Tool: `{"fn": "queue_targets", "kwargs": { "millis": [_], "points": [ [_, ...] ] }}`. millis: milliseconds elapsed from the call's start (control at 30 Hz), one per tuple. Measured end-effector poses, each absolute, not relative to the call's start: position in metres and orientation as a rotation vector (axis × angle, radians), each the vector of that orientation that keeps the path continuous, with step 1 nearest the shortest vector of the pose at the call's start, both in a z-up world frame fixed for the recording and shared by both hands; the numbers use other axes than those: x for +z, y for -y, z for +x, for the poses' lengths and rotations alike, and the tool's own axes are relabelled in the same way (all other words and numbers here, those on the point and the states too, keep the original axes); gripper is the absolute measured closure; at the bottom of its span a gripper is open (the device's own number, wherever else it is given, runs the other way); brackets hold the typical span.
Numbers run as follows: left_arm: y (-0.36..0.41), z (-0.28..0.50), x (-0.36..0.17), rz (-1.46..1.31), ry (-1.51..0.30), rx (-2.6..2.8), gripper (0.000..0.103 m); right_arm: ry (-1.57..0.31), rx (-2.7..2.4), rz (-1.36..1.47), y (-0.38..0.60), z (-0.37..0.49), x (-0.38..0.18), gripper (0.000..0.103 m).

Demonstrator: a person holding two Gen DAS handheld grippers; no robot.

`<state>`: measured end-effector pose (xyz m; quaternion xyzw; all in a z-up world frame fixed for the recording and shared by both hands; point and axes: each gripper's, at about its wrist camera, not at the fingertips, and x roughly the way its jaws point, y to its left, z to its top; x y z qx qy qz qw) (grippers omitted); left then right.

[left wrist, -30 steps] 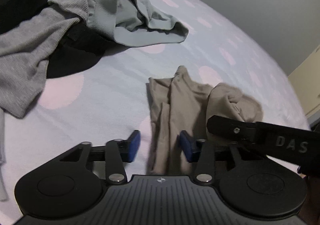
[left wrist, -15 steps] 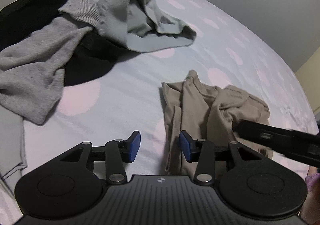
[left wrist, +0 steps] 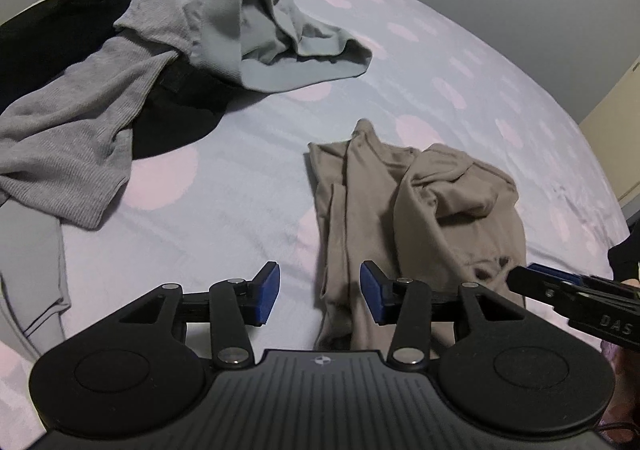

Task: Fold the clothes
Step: 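Grasp the folded shirt again with the right gripper and tuck it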

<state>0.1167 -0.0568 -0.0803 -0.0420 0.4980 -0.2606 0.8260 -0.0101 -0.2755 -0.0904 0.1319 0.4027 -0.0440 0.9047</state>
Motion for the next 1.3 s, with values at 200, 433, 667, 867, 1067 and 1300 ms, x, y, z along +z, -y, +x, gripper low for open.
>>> {"fn": "queue_targets", "kwargs": {
  "millis": [200,433,667,867,1067,1300],
  "points": [
    [0.049,0.117,-0.081,-0.114,-1.073,-0.555,0.061,-0.814,-0.024,0.247,0.27,-0.008,-0.1,0.096],
    [0.043,0.113,-0.073,-0.137,-1.066,-0.566,0.061,-0.757,0.102,0.132,0.239,-0.033,-0.074,0.1],
    [0.03,0.109,-0.066,-0.186,-1.066,-0.572,0.061,-0.725,0.255,-0.098,0.179,-0.056,-0.068,0.1],
    [0.017,0.107,-0.064,-0.278,-1.086,-0.61,0.058,-0.74,0.314,-0.19,0.146,-0.058,-0.082,0.1],
    [0.026,0.098,-0.069,-0.261,-1.151,-0.72,0.05,-0.776,0.306,-0.21,0.136,-0.054,-0.1,0.1],
    [0.028,0.085,-0.077,-0.224,-1.187,-0.751,0.05,-0.786,0.286,-0.216,0.14,-0.059,-0.097,0.096]
  ]
}}
